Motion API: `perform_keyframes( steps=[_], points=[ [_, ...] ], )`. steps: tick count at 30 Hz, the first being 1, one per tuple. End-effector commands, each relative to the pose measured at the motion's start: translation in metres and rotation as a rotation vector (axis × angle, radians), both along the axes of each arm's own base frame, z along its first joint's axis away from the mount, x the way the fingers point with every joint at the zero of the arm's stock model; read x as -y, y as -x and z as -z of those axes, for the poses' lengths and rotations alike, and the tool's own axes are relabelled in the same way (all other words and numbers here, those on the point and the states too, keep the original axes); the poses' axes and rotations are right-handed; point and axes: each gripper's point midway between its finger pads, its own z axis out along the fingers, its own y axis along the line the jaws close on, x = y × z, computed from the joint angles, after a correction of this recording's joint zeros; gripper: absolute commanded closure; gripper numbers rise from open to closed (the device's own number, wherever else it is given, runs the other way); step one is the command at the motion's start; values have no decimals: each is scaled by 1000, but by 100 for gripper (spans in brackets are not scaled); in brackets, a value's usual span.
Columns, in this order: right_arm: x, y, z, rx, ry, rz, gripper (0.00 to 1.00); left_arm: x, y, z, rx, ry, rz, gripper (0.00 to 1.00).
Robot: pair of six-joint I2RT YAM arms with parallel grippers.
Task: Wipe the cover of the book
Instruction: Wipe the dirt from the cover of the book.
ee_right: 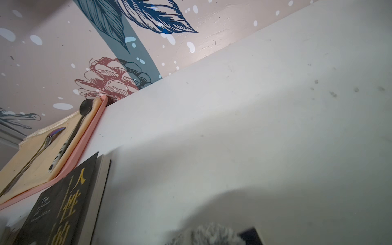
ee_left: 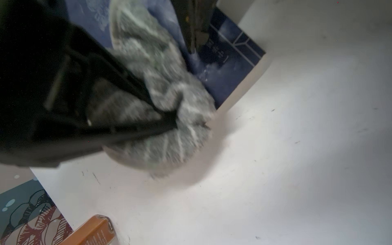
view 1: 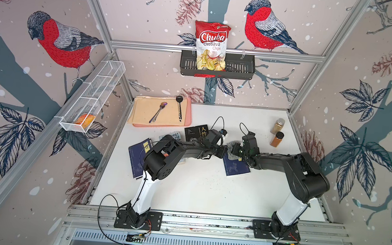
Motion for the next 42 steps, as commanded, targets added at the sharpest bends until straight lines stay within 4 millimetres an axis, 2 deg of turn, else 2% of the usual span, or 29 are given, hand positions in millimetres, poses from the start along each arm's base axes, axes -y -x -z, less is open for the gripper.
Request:
perform_keyframes(
  steps=[1,4,7,9,14,16,19,24,25,27,30,33,36,38,40,42],
  points=[
    [25,75,47,-238,54,20,100,-35,23,41,-128,-197,-25,100],
    [23,100,48,-241,71,20,99,-37,21,42,-118,-213,-27,100],
    [8,99,45,-234,75,-29,98,-38,20,44,-121,-232,-30,100],
    [2,84,46,-224,84,-41,98,-40,20,45,-124,-241,-37,100],
    [-7,22,44,-201,108,-40,100,-43,21,45,-129,-245,-51,100],
    [-5,16,38,-187,144,-34,100,-42,21,45,-128,-244,-54,100],
    [6,40,36,-197,154,-34,100,-40,19,42,-121,-238,-57,100],
    [35,113,48,-267,162,-16,97,-38,17,40,-111,-238,-49,100],
    [34,120,43,-260,141,-15,97,-38,17,39,-107,-239,-48,100],
    [34,122,30,-233,125,-5,96,-38,16,39,-106,-241,-46,100],
    [45,102,11,-146,135,59,96,-37,16,38,-105,-237,-45,100],
    [39,71,1,-132,85,48,96,-37,16,38,-105,-236,-45,100],
    [29,32,9,-164,80,32,99,-35,16,37,-107,-232,-42,100],
    [27,11,21,-189,96,44,100,-34,17,36,-105,-232,-40,100],
    [30,8,34,-220,107,60,100,-34,17,34,-101,-231,-40,100],
    [30,20,41,-236,90,65,100,-35,17,34,-100,-234,-41,100]
  ],
)
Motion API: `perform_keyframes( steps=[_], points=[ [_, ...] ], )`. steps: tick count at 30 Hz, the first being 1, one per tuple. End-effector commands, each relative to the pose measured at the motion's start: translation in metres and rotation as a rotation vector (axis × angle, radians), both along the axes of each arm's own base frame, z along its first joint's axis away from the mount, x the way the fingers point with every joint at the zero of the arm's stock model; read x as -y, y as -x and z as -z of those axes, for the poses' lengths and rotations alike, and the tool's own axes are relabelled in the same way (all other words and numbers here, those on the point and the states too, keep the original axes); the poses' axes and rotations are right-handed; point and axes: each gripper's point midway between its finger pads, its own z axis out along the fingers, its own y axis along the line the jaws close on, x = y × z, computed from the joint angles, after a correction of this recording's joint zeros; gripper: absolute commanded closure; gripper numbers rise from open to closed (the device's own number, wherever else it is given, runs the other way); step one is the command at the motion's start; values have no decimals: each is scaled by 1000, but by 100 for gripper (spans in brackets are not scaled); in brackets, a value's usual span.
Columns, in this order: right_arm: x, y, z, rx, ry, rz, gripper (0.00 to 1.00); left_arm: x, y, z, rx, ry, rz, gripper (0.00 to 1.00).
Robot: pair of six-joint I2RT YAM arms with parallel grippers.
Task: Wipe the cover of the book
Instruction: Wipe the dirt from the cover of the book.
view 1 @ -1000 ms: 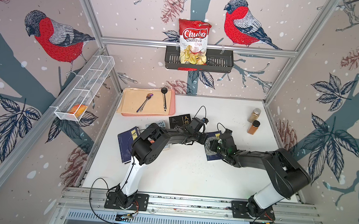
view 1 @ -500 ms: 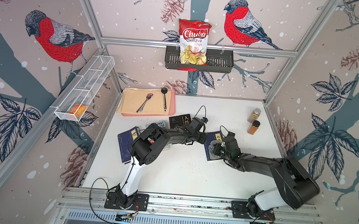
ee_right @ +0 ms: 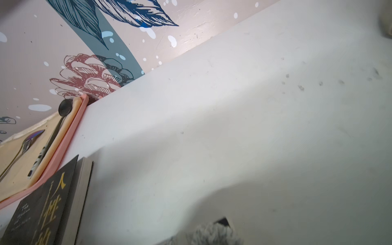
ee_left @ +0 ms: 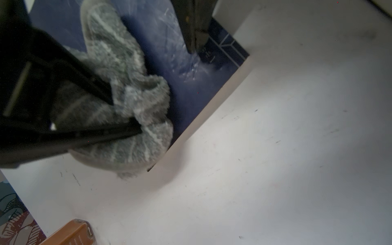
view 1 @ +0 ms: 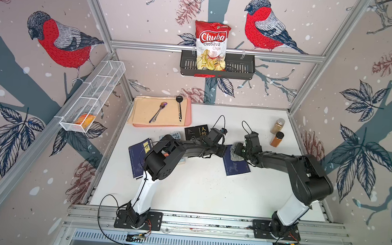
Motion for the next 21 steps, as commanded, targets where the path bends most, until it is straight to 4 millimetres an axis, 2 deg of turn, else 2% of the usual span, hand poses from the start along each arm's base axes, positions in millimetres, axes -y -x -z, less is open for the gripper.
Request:
perform_keyframes(
  steps=[1,4,7,10,17,19,21],
  points=[
    [17,52,43,-185,72,1,100,-32,24,35,-107,-167,-10,100],
    [23,91,45,-183,92,31,100,-31,25,36,-107,-165,-5,100],
    [18,125,48,-201,108,20,100,-29,24,35,-105,-154,1,100],
    [18,142,46,-203,134,23,100,-27,24,34,-104,-144,6,100],
    [26,144,39,-168,116,65,100,-30,25,36,-106,-156,4,100],
    [23,136,38,-163,108,58,100,-29,25,36,-105,-152,3,100],
    [17,119,35,-143,99,57,100,-28,25,36,-109,-147,4,100]
  ],
)
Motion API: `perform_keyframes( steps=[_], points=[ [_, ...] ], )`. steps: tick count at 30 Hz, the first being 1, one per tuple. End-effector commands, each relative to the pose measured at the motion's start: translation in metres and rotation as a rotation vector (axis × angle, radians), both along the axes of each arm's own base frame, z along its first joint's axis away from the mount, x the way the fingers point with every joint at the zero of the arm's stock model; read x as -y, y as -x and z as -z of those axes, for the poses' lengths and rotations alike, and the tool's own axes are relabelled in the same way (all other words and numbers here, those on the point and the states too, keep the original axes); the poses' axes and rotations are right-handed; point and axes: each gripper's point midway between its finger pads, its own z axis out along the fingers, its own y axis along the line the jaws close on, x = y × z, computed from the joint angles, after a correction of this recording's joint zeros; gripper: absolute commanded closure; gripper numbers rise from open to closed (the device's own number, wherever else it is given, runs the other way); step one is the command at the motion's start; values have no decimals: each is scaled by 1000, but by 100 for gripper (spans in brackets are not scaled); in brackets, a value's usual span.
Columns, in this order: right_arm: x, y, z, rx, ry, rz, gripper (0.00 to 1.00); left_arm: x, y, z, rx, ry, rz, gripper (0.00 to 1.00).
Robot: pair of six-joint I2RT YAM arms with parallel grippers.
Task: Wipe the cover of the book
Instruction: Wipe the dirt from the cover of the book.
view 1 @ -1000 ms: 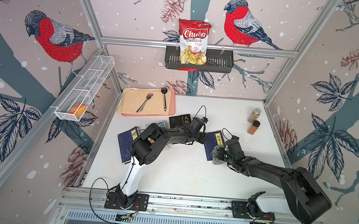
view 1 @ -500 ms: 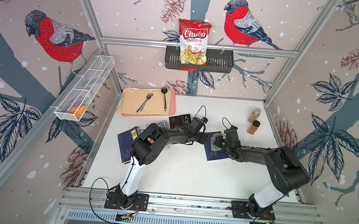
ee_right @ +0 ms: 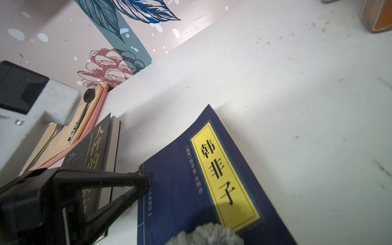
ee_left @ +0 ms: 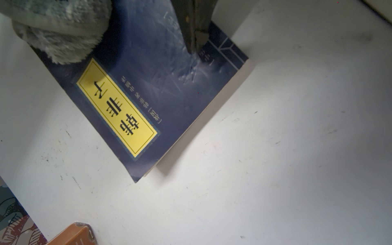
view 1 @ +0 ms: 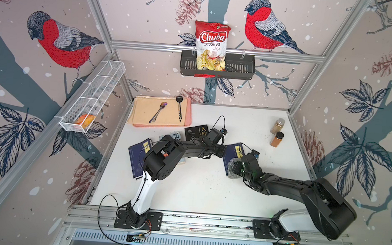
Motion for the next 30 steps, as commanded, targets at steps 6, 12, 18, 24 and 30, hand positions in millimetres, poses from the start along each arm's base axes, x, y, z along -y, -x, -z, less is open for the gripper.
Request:
perform_keyframes(
  steps=[6,12,18,24,30],
  points=[
    [20,-37,43,-133,94,28,100,-26,23,38,-130,-147,-12,100],
    [24,5,51,-172,71,0,100,-29,22,36,-119,-160,-18,100],
    [17,46,42,-160,70,-23,100,-27,21,51,-141,-171,-11,100],
    [7,13,45,-128,99,-37,100,-27,24,57,-152,-165,-20,100],
    [-16,-34,47,-114,73,-80,100,-30,23,46,-136,-165,-33,100]
  ],
)
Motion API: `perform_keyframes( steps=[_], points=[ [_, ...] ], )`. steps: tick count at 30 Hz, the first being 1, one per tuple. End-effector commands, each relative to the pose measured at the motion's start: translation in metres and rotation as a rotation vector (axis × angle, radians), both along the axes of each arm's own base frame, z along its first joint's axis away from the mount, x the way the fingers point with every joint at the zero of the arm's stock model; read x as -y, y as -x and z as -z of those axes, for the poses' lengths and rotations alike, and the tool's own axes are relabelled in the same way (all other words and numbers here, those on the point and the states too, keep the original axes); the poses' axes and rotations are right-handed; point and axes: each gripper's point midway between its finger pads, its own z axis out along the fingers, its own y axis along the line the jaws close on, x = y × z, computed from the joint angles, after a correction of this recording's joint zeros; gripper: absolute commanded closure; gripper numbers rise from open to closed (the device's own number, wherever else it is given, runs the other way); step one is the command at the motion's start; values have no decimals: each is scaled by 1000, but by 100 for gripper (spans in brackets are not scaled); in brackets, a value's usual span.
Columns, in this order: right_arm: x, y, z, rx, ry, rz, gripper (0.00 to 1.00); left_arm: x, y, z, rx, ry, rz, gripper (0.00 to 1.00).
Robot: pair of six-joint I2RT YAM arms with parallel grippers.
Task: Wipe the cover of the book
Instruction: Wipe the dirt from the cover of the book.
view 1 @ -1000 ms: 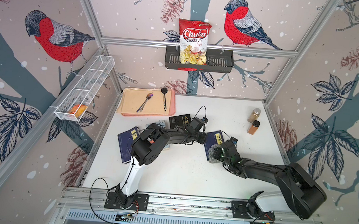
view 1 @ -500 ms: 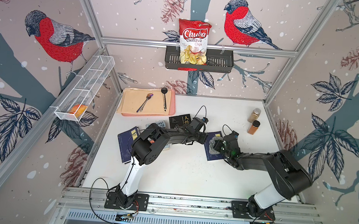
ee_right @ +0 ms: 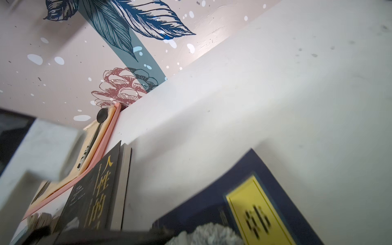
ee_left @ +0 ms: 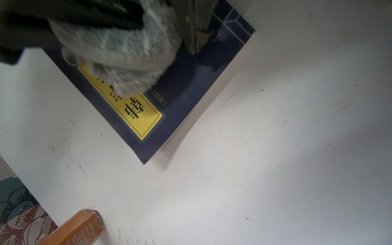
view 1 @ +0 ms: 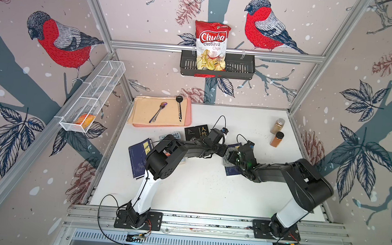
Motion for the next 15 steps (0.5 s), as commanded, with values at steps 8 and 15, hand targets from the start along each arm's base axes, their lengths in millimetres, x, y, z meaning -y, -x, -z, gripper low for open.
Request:
perform_keyframes(
  steps=[8,15],
  points=[
    [34,102,49,-260,143,-73,100,-38,30,40,-157,-194,-32,100],
    [41,127,50,-258,152,-59,100,-37,27,35,-143,-188,-27,100]
  ],
)
